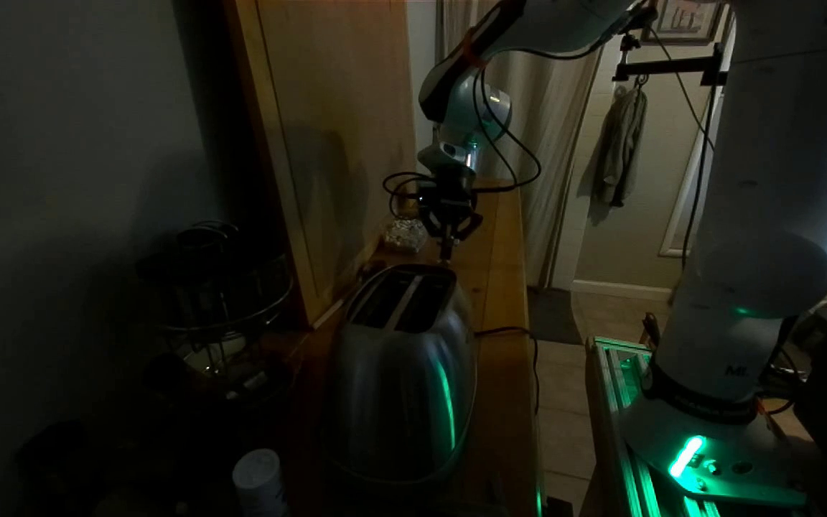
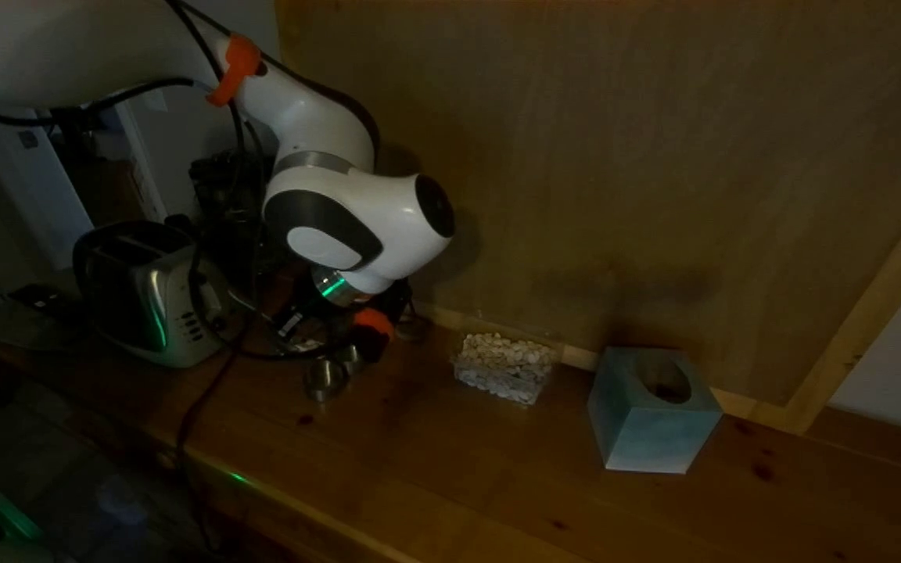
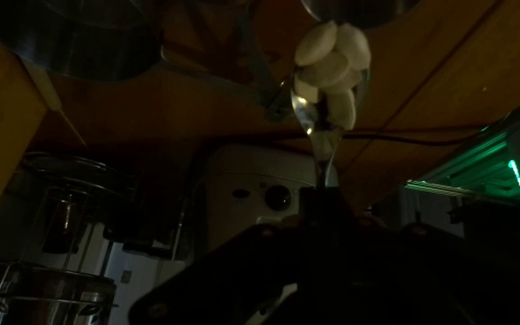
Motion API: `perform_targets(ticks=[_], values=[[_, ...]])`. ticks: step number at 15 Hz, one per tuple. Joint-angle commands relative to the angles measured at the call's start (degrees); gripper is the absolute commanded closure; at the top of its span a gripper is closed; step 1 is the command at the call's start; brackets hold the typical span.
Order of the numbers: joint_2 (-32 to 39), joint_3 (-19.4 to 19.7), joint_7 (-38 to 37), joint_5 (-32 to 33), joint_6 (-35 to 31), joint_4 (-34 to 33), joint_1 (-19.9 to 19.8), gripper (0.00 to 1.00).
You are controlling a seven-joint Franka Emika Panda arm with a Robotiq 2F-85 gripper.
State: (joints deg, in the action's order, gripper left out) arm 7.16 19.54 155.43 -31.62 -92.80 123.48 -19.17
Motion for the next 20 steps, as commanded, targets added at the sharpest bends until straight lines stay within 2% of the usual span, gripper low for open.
perform_targets(ticks=[1, 11, 20], values=[[2.6, -0.7, 2.5, -1.6, 2.5, -2.8, -1.8, 0.98], [5.1, -1.1, 2.3, -1.0, 3.2, -4.3, -3.3, 0.98], [3.7, -3.2, 2.0, 0.2, 1.2, -3.6, -2.0, 0.98]])
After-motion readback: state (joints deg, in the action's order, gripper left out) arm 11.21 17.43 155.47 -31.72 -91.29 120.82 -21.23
